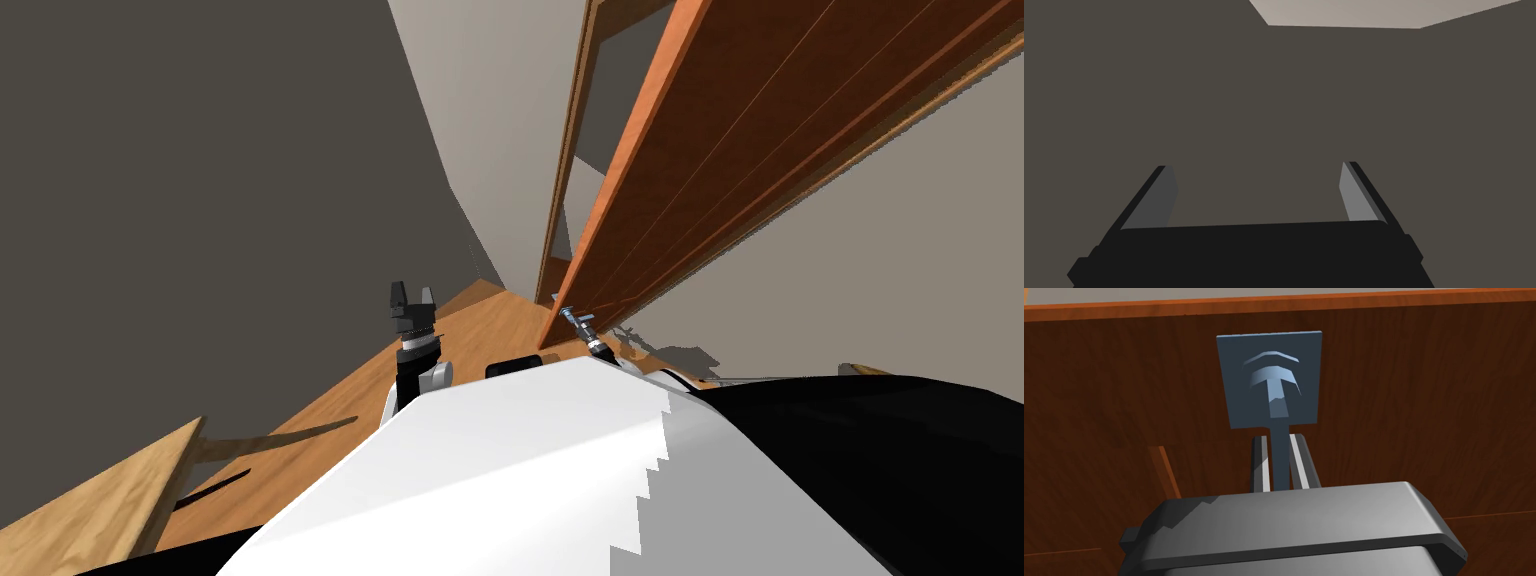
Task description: Pull the door open
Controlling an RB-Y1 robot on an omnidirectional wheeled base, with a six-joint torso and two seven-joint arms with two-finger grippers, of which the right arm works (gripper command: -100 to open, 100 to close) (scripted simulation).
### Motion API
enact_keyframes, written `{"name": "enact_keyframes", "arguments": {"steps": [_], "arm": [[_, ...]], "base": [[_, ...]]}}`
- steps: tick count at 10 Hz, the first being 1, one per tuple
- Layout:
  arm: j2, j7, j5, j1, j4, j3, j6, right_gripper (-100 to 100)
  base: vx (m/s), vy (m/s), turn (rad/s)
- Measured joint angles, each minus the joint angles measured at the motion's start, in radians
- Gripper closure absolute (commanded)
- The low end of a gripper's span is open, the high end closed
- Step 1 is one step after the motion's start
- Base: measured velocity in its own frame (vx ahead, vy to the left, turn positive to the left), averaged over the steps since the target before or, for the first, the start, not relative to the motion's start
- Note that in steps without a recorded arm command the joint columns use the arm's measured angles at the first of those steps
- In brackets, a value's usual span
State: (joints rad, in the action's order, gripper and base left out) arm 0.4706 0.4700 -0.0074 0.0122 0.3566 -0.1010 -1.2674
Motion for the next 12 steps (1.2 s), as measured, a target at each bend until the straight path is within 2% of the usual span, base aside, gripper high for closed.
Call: {"name": "enact_keyframes", "arguments": {"steps": [1,3,4,5,7,8,9,10,11,12], "arm": [[0.001,-0.001,-0.001,0.000,-0.015,0.000,-0.012,100],[0.004,0.002,-0.002,0.012,-0.012,-0.001,-0.028,100],[0.004,0.005,-0.002,-0.003,-0.062,-0.004,-0.063,100],[0.003,0.007,-0.001,-0.008,-0.083,-0.006,-0.084,100],[0.013,0.006,-0.006,0.049,0.005,-0.002,-0.045,100],[0.013,0.008,-0.006,0.043,-0.013,-0.002,-0.055,100],[0.019,0.009,-0.009,0.084,0.052,-0.001,-0.036,100],[0.014,0.009,-0.006,0.066,0.029,-0.005,-0.052,100],[0.011,0.010,-0.004,0.038,-0.030,-0.008,-0.087,100],[0.024,0.010,-0.011,0.112,0.085,-0.001,-0.046,100]], "base": [[-0.157,-0.080,0.173],[-0.164,-0.099,0.202],[-0.128,-0.043,0.056],[-0.063,-0.005,-0.041],[-0.130,-0.047,0.159],[-0.125,-0.085,0.178],[-0.098,-0.059,0.053],[-0.036,-0.007,-0.003],[-0.105,-0.033,0.193],[-0.124,-0.048,0.074]]}}
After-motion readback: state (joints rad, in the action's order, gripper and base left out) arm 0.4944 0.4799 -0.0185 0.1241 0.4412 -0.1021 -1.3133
